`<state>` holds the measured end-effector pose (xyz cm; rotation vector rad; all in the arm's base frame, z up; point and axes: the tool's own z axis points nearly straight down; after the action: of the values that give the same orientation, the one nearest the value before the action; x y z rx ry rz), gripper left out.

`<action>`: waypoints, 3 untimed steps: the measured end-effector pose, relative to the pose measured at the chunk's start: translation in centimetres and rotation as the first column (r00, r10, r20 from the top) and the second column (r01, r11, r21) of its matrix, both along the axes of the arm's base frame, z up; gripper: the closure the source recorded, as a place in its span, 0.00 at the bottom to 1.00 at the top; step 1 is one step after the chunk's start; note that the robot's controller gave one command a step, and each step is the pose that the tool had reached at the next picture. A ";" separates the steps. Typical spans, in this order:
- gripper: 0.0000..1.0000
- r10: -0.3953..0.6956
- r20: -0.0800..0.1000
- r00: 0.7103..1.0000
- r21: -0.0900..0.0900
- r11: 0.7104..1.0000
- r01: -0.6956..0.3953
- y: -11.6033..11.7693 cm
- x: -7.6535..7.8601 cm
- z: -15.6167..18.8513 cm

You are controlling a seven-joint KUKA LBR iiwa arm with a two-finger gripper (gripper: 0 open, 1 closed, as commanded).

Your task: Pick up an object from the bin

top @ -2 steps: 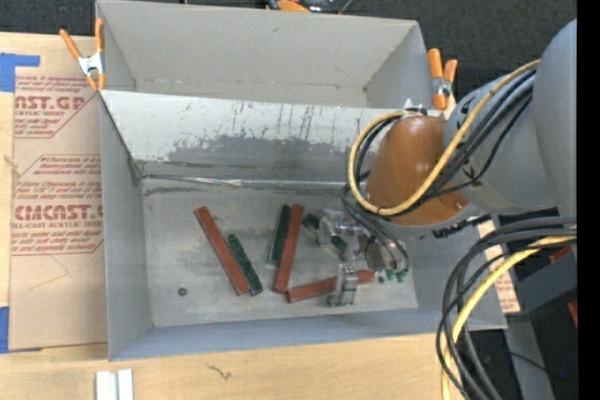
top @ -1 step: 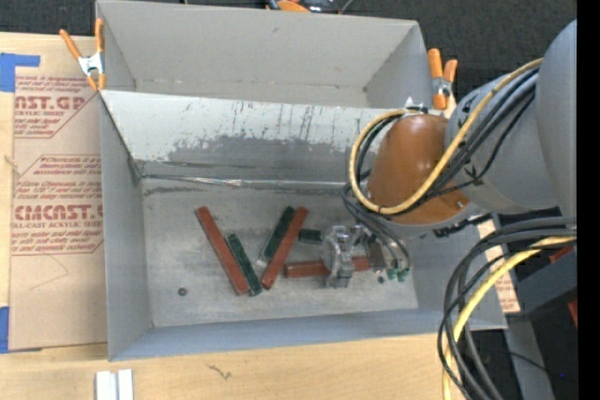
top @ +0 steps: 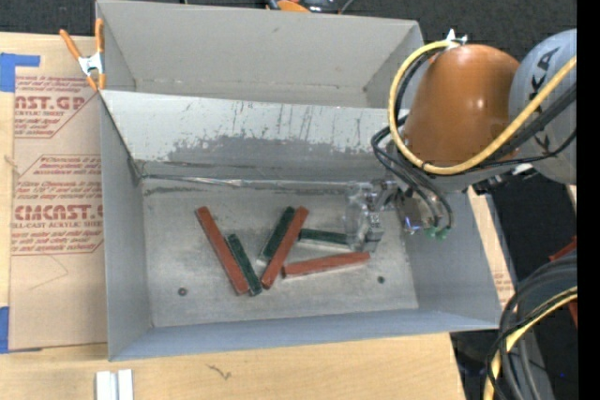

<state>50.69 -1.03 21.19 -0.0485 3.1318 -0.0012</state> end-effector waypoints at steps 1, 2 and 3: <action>0.00 0.000 -0.007 1.000 0.000 1.000 0.000 0.0 -0.2 -0.4; 0.00 0.227 -0.005 0.974 0.001 0.974 -0.227 -0.2 3.3 -14.4; 1.00 0.227 -0.006 0.974 0.000 0.974 -0.227 -0.2 3.3 -14.1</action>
Offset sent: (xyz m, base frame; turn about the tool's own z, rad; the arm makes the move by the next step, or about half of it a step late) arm 0.0000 0.0000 0.0000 0.0000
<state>54.03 -1.22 7.05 -0.4071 3.1116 0.0002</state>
